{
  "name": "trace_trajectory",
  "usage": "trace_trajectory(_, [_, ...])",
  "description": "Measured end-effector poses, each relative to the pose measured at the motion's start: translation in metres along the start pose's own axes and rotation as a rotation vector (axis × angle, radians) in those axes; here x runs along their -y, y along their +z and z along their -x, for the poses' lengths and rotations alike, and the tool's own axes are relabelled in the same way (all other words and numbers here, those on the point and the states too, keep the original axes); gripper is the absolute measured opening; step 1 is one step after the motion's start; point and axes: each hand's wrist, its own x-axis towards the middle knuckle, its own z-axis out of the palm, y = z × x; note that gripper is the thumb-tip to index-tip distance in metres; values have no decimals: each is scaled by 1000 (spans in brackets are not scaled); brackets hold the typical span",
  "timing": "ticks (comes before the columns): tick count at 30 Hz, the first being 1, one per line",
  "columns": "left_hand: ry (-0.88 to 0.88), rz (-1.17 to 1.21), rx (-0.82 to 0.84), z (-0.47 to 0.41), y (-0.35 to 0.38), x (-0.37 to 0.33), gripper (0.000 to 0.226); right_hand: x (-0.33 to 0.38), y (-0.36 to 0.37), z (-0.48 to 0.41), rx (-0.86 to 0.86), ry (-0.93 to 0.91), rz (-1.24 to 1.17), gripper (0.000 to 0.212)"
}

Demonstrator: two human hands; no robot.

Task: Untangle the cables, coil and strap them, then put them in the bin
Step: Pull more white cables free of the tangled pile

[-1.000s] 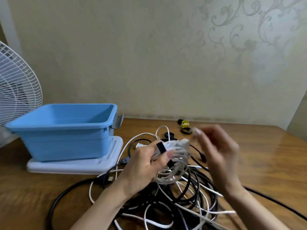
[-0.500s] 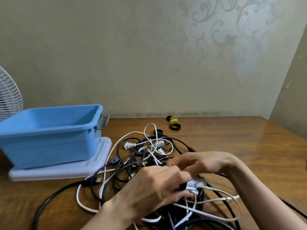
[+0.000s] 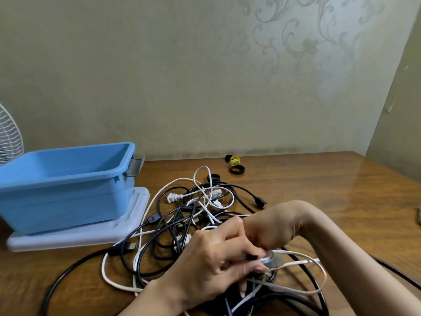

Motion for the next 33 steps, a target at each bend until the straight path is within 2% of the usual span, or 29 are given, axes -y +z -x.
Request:
trace_trajectory(4, [-56, 127, -32, 0, 1, 0, 14, 3, 2, -2, 19, 46, 58, 23])
trace_trajectory(8, [-74, 152, -69, 0, 0, 0, 14, 8, 8, -2, -119, 13, 42, 24])
trace_trajectory(12, [-111, 188, -75, 0, -3, 1, 23, 13, 6, 1, -221, -7, 49, 13])
trace_trajectory(17, [-151, 239, -30, -4, -7, 0, 22, 11, -6, 13, -204, 56, 82, 11])
trace_trajectory(21, [-219, 245, 47, -4, -13, -2, 18, 12, 0, 13, -408, -29, 198, 6])
trace_trajectory(28, [-477, 329, 41, -11, -15, -9, 21, 19, 7, 39, -622, -41, -100, 3])
trace_trajectory(31, [-583, 338, 86, -16, -17, -14, 21, 21, 15, 43, -710, -30, -297, 2])
trace_trajectory(33, [-657, 323, 118, -20, -16, -16, 20, 22, 21, 43, -789, -22, -342, 3])
